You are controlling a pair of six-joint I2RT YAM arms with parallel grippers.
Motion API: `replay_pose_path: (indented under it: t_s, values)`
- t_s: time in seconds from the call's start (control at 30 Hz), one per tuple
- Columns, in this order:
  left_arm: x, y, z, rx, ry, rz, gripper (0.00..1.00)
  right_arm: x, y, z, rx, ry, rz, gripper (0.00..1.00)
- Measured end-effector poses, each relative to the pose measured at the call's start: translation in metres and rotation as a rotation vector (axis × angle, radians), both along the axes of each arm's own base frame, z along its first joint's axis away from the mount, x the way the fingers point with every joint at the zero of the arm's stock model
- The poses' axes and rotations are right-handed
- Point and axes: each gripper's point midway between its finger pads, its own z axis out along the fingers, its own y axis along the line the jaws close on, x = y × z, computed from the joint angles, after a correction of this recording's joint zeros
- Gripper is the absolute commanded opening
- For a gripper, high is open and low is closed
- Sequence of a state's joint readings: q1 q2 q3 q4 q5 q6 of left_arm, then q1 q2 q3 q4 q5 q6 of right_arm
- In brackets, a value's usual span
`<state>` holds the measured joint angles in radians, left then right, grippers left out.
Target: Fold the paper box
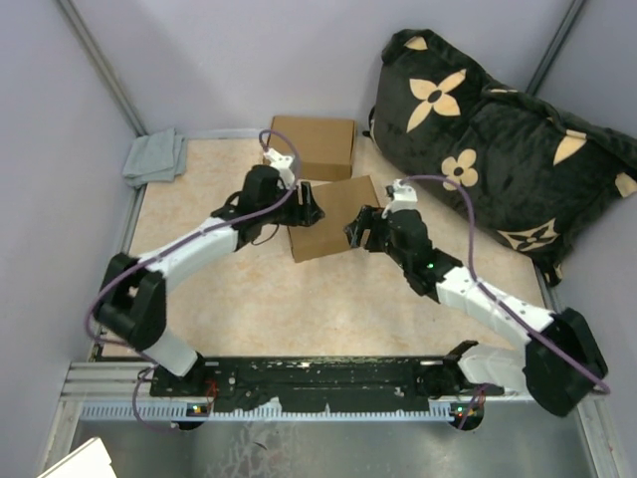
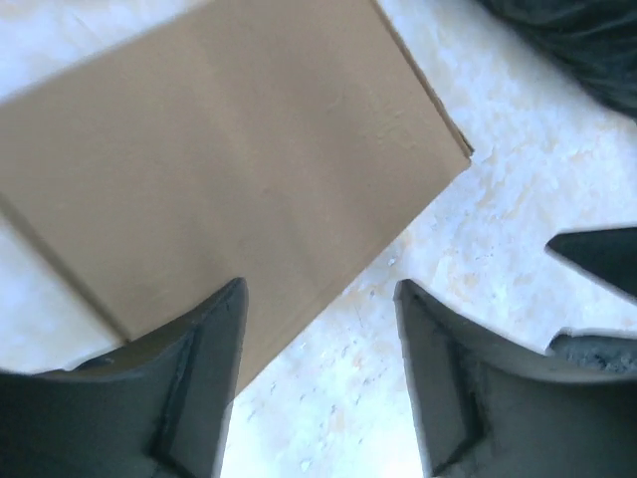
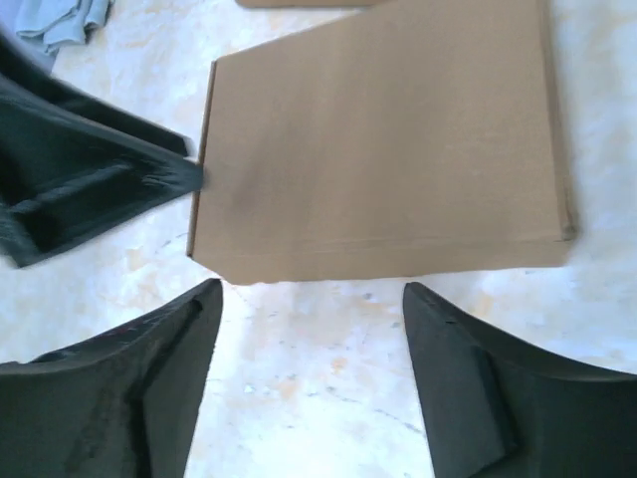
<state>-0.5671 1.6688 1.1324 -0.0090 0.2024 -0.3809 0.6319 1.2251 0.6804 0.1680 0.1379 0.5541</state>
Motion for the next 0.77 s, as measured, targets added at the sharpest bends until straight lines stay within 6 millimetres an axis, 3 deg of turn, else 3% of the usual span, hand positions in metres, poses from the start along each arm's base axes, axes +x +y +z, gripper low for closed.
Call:
replay_pose_path:
  t_s: [0.07,0.13,0.23,0.3,0.53,0.77]
  values:
    - [-0.008,0.014,0.027,0.000,-0.067,0.027,1.00,-0.008,-0.012,0.017,-0.008,-0.027,-0.020,0.98]
    - [-0.017,0.029,0.056,-0.018,-0.137,0.068,1.00,-0.016,-0.024,0.024,-0.029,-0.035,-0.039,0.99]
    - [-0.032,0.049,0.075,-0.030,-0.191,0.115,1.00,-0.026,-0.042,0.023,-0.079,-0.019,-0.072,0.99]
    - [-0.044,0.062,0.069,-0.016,-0.185,0.143,1.00,-0.032,-0.052,0.016,-0.120,0.005,-0.093,0.99]
    - [-0.078,0.104,0.008,0.113,-0.060,0.231,1.00,-0.053,-0.083,-0.027,-0.258,0.107,-0.140,0.99]
    - [-0.088,0.117,0.015,0.124,-0.062,0.267,1.00,-0.062,-0.093,-0.037,-0.299,0.127,-0.144,0.99]
